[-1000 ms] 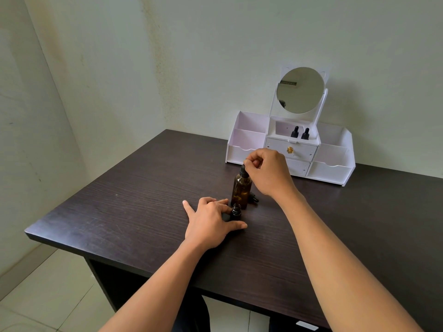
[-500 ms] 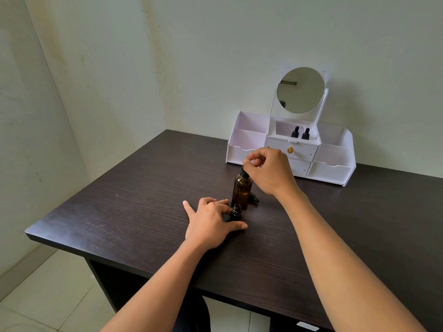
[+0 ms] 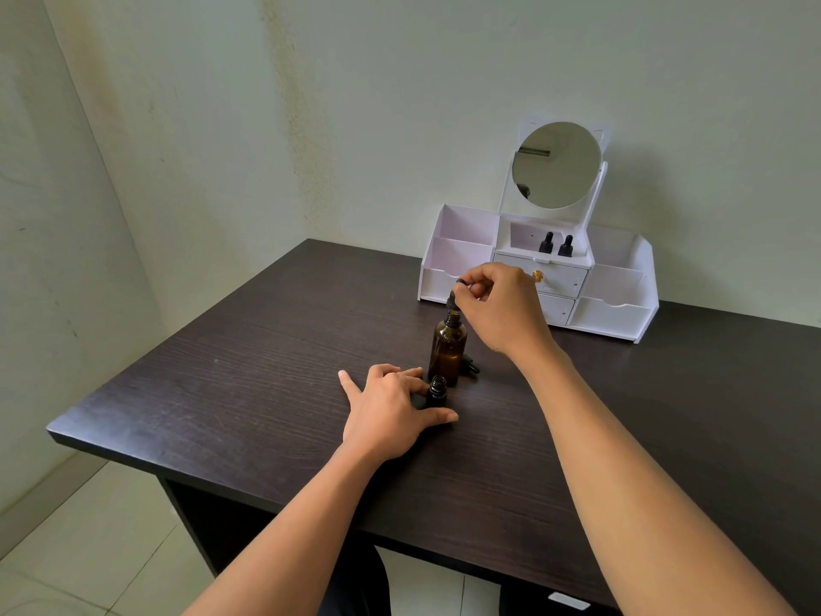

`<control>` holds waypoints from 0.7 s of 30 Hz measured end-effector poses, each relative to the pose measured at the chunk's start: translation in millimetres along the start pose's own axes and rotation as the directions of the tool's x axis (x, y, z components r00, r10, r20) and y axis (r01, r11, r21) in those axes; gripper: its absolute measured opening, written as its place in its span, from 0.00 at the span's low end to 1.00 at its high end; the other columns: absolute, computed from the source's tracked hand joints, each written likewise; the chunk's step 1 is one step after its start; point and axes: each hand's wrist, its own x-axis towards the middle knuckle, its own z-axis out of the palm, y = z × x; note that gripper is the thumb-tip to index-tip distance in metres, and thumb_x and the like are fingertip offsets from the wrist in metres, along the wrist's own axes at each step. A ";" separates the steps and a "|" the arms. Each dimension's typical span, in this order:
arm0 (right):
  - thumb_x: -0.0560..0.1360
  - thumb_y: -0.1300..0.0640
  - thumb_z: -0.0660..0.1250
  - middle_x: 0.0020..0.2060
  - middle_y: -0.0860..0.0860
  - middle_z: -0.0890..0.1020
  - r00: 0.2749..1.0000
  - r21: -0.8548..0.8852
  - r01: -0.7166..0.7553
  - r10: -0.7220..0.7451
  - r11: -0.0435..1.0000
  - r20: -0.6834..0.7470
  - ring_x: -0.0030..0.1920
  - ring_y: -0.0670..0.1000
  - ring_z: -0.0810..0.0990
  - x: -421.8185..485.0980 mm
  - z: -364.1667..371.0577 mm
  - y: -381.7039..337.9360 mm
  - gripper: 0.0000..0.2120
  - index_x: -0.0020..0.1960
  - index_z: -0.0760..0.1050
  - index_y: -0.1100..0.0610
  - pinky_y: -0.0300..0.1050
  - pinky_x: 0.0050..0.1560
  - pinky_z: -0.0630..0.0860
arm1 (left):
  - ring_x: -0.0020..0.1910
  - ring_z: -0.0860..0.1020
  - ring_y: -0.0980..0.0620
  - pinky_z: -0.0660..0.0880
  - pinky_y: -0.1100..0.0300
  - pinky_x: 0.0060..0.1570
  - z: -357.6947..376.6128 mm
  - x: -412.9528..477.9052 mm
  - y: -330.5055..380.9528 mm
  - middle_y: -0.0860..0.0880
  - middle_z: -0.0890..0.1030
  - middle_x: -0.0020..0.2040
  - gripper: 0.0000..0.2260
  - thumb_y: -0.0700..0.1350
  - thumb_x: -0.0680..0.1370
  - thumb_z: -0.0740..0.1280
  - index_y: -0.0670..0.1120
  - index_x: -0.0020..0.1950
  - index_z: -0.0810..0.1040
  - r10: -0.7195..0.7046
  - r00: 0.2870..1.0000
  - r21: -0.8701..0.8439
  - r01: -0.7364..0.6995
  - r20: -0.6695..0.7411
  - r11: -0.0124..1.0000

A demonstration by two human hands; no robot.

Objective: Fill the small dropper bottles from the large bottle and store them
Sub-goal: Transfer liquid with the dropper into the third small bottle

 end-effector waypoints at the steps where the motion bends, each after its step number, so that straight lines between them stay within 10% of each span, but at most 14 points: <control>1: 0.76 0.57 0.70 0.38 0.47 0.79 1.000 0.004 0.011 -0.011 1.000 -0.017 0.36 0.41 0.75 1.4 -2.1 -1.8 0.07 0.52 0.82 0.58 0.37 0.42 0.74 | 0.75 0.57 0.56 0.34 0.28 0.69 -0.2 -0.1 0.1 0.60 0.71 0.73 0.28 0.71 0.69 0.68 0.57 0.62 0.82 -0.002 1.000 0.001 0.002 0.003 1.000; 21: 0.78 0.53 0.68 0.40 0.43 0.82 0.936 0.267 0.153 -0.053 0.951 -0.347 0.40 0.50 0.83 -16.2 -57.9 -31.9 0.02 0.49 0.78 0.51 0.51 0.41 0.82 | 0.75 0.57 0.57 0.35 0.29 0.70 -0.6 -2.1 1.2 0.60 0.73 0.71 0.27 0.70 0.68 0.70 0.57 0.60 0.82 0.004 1.000 -0.056 -0.005 -0.029 0.998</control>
